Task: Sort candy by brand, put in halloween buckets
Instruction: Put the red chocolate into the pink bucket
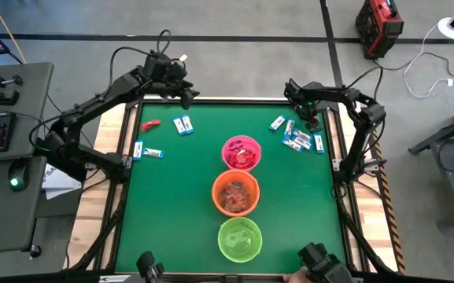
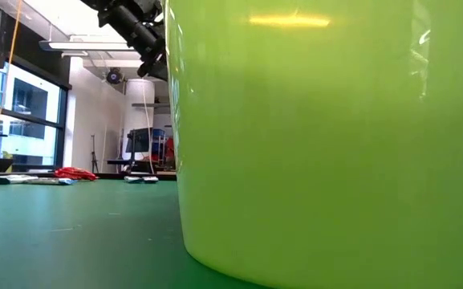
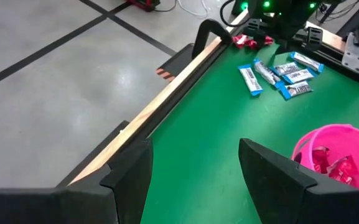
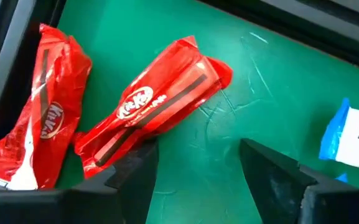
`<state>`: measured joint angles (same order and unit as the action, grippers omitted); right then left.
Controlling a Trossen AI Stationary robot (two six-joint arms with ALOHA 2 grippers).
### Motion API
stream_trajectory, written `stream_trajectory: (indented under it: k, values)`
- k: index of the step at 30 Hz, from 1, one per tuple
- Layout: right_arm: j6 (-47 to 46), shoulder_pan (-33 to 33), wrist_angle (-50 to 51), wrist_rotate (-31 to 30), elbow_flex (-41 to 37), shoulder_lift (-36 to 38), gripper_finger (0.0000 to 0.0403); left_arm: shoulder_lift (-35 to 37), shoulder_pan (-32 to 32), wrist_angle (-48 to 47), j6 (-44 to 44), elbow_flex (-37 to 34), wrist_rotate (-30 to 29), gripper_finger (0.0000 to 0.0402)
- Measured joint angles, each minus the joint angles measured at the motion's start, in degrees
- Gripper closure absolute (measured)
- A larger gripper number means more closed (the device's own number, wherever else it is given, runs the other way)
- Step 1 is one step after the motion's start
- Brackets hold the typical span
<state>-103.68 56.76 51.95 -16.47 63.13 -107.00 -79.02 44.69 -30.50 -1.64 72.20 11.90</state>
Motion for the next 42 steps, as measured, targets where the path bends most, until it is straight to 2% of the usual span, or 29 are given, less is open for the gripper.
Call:
stream_trajectory:
  k: [6, 10, 14, 25, 28, 38, 42]
  values:
    - [8.82, -1.54, -0.16, -0.89, -0.42, 2.62, 0.0233, 0.0, 0.0, -1.24, -0.03, 0.0, 0.01, 0.0174]
    - [2.74, -3.14, 1.17, -4.67, -0.28, 7.69, 0.0252, 0.0, -0.02, -0.87, -0.09, 0.0, 0.02, 0.0174]
    - [-4.38, -1.47, 1.56, -8.98, -0.31, 8.99, 0.0253, 0.0, -0.02, -0.53, -0.12, 0.0, 0.0, 0.0174]
    - [-14.33, 3.66, -1.19, -3.42, -0.31, 4.11, 0.0253, -0.04, -0.02, -1.21, 0.11, 0.0, 0.0, 0.0174]
    - [-13.29, 4.28, -2.06, -1.8, -0.24, 2.95, 0.0253, -0.04, -0.02, -1.79, 0.98, 0.0, 0.0, 0.0174]
    - [-13.11, 4.21, -2.21, -2.85, 0.12, 0.23, 0.0254, -0.04, -0.05, -1.99, 2.66, 0.0, 0.0, 0.0174]
    - [-9.0, 3.95, -2.37, -2.21, -0.02, 0.22, 0.0287, -0.04, -0.09, -3.03, 3.05, 0.0, 0.0, 0.0174]
